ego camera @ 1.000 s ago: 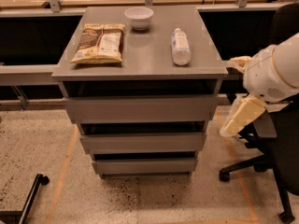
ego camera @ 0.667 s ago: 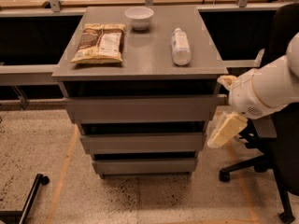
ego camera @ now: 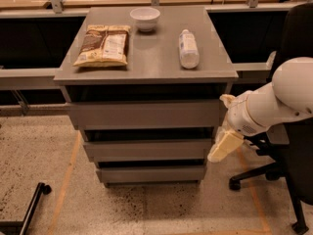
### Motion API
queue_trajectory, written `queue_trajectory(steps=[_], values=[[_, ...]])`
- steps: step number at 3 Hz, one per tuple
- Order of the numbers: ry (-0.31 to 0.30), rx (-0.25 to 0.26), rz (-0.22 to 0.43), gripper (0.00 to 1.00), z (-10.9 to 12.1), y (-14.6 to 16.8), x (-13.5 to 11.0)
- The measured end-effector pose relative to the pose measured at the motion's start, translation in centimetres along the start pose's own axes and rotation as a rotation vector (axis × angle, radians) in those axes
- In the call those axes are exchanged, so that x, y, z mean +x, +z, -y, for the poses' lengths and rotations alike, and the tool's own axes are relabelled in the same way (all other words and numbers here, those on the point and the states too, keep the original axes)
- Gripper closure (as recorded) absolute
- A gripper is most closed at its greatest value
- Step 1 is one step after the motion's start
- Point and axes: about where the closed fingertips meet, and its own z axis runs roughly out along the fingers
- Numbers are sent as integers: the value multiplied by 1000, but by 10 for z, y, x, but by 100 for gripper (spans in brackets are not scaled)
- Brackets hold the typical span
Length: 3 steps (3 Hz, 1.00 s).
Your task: Open bottom drawer
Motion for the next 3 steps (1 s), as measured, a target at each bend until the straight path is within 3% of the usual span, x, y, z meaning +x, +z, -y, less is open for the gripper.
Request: queue_trajectory(steps=[1, 3], values=[[44, -68, 19, 0, -17, 18, 5], [133, -183, 86, 0, -29, 112, 18]])
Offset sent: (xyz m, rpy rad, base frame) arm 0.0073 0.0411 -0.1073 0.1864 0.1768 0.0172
